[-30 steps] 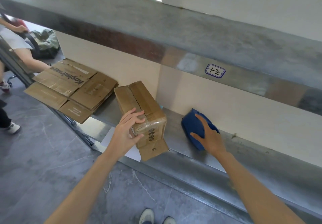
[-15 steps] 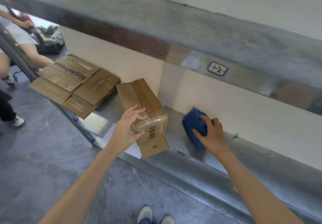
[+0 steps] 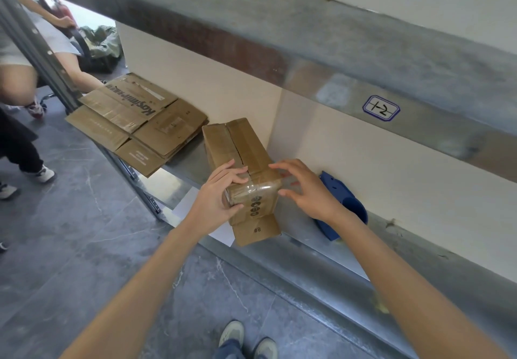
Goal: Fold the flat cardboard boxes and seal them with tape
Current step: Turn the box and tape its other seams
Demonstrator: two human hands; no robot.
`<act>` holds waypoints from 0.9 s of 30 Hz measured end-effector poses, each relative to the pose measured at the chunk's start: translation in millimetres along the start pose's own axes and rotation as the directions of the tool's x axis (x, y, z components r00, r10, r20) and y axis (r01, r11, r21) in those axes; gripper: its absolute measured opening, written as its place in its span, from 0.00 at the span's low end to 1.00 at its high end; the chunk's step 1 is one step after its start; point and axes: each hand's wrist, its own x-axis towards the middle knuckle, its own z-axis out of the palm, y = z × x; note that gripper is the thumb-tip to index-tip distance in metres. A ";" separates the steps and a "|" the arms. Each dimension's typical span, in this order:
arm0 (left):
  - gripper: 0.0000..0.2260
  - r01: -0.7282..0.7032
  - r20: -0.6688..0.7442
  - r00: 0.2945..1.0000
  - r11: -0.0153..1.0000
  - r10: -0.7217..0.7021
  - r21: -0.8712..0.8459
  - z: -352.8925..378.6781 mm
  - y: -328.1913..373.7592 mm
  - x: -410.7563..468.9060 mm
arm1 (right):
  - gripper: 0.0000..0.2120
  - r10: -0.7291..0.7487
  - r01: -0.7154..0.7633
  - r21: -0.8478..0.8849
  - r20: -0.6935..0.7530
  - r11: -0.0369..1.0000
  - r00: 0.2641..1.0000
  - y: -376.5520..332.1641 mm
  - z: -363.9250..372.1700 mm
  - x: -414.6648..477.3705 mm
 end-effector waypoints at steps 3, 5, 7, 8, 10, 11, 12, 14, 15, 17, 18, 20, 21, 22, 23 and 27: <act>0.24 0.007 0.007 1.000 1.000 -0.007 -0.022 -1.3 -0.2 -0.2 | 0.31 0.007 -0.007 -0.011 0.030 1.000 1.000 0.0 0.6 4.0; 0.22 0.008 -0.012 1.000 1.000 -0.009 -0.030 -0.8 -0.8 0.2 | 0.31 0.010 -0.009 -0.016 0.010 1.000 1.000 -0.4 2.3 8.2; 0.18 0.007 -0.048 0.999 1.000 -0.008 -0.030 1.7 -1.2 0.9 | 0.25 -0.008 0.007 -0.015 -0.055 1.000 0.998 0.0 6.7 11.5; 0.17 0.006 -0.066 0.998 1.000 -0.008 -0.029 3.3 -1.4 1.3 | 0.23 -0.019 0.018 -0.015 -0.086 1.000 0.996 1.3 9.2 12.2; 0.15 0.006 -0.087 0.996 1.000 -0.009 -0.030 5.7 -2.8 1.7 | 0.20 -0.044 0.042 -0.019 -0.115 0.999 0.992 5.8 13.4 11.6; 0.15 0.005 -0.090 0.996 1.000 -0.008 -0.031 6.0 -3.8 1.7 | 0.20 -0.062 0.058 -0.037 -0.119 0.998 0.991 8.1 14.4 11.2; 0.15 0.003 -0.089 0.996 1.000 -0.006 -0.030 6.1 -5.0 1.6 | 0.20 -0.076 0.069 -0.057 -0.117 0.996 0.990 9.8 14.9 11.0; 0.16 0.000 -0.091 0.996 1.000 -0.002 -0.023 6.5 -6.6 1.4 | 0.26 -0.060 0.053 -0.071 -0.105 0.996 0.993 9.1 16.4 11.1; 0.17 0.003 -0.100 0.995 1.000 -0.006 -0.021 7.8 -6.6 1.3 | 0.29 -0.043 0.036 -0.065 -0.111 0.997 0.993 7.1 18.1 11.4; 0.17 0.012 -0.140 0.990 1.000 -0.015 -0.019 12.6 -4.5 1.8 | 0.29 -0.024 0.017 -0.046 -0.150 0.999 0.988 3.9 23.4 12.6; 0.16 0.015 -0.163 0.986 1.000 -0.017 -0.014 15.2 -3.0 2.2 | 0.29 -0.025 0.018 -0.039 -0.171 0.999 0.985 3.6 26.3 12.9; 0.15 0.024 -0.180 0.983 1.000 -0.025 -0.009 17.0 -1.9 2.3 | 0.28 -0.029 0.024 -0.030 -0.186 0.999 0.982 4.5 29.3 12.7; 0.15 0.029 -0.165 0.986 0.999 -0.032 -0.017 15.8 -2.1 1.6 | 0.28 -0.022 0.019 -0.017 -0.177 1.000 0.984 4.5 29.2 11.6; 0.16 0.033 -0.141 0.989 0.999 -0.037 -0.031 13.3 -2.5 0.9 | 0.29 -0.010 0.011 0.002 -0.159 1.000 0.987 3.7 28.7 10.4; 0.16 0.037 -0.118 0.992 0.998 -0.042 -0.043 10.6 -2.5 0.2 | 0.31 0.002 0.001 0.017 -0.140 1.000 0.990 2.1 28.2 9.2; 0.10 0.055 -0.132 0.989 0.997 -0.061 -0.046 8.2 2.7 1.3 | 0.25 0.053 -0.047 0.044 -0.156 0.998 0.986 -6.5 33.1 10.2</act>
